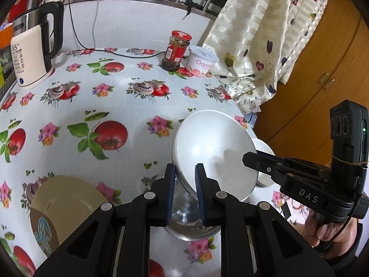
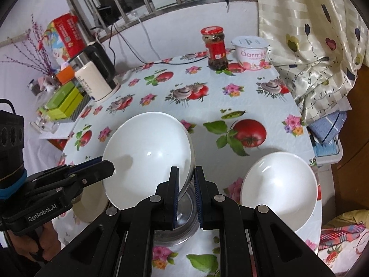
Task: Organize plates and bowls
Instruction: 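Lower the white bowl into the steel bowl and open the left tool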
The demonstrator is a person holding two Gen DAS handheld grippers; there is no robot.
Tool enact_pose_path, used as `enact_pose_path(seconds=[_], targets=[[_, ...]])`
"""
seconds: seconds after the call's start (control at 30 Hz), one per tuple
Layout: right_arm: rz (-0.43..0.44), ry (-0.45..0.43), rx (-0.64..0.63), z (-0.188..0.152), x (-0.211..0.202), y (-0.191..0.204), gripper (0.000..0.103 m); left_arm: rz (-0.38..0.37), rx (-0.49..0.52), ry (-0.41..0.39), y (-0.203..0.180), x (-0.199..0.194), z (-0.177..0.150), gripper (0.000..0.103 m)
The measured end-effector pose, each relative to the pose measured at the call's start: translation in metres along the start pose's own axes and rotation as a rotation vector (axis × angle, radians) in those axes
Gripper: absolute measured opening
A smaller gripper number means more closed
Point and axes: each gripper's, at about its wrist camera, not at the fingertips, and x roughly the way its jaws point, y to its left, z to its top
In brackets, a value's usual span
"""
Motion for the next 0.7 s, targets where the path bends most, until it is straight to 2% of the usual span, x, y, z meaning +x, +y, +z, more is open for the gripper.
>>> enact_pose_path(seconds=[0.7], targets=[[0.018,0.095,0.025,-0.033,0.017,0.0,0.013,0.021,-0.015,0.082,0.007,0.011,-0.028,0.018]])
